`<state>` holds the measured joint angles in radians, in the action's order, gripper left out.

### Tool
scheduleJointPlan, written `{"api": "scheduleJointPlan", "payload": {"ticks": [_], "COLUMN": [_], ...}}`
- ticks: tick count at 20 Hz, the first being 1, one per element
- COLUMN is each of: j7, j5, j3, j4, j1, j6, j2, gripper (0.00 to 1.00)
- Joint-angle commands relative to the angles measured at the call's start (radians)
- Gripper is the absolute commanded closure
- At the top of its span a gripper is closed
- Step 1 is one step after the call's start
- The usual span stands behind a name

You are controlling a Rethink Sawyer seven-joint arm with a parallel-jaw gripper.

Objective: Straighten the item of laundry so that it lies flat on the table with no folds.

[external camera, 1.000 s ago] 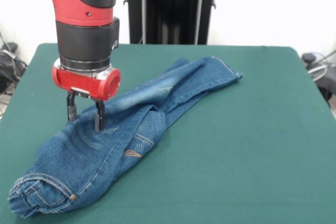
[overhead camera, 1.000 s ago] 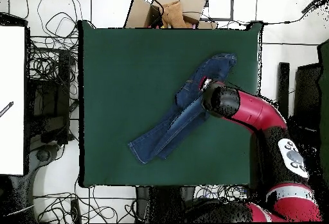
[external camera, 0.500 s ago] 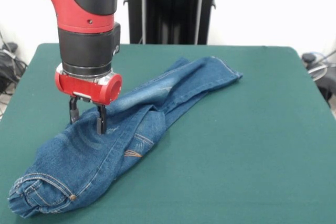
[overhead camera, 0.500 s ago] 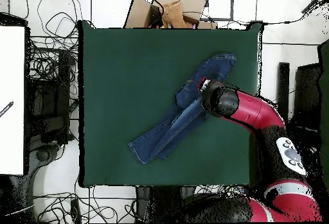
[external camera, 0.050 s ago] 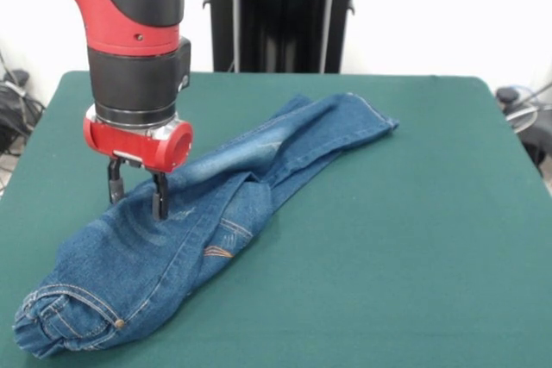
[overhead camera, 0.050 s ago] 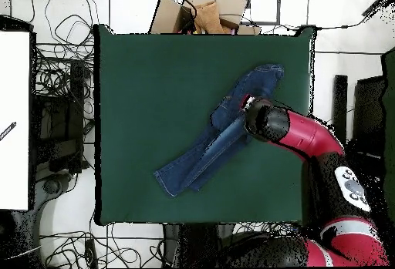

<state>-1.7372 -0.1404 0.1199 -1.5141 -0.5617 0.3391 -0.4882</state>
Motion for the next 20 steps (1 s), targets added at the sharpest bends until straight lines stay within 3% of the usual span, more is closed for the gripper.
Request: {"api": "scheduleJointPlan", "payload": {"ticks": [1,20], "j7": [-0.078,-0.072], "j5": [-0.013,-0.03], "j3": [0.042,0.063], "j4": [-0.023,-0.048], "j1": [0.002,-0.011], "j6": [0.008,-0.044], "j2": [0.023,0.038], "gripper": [0.0,0.0]}}
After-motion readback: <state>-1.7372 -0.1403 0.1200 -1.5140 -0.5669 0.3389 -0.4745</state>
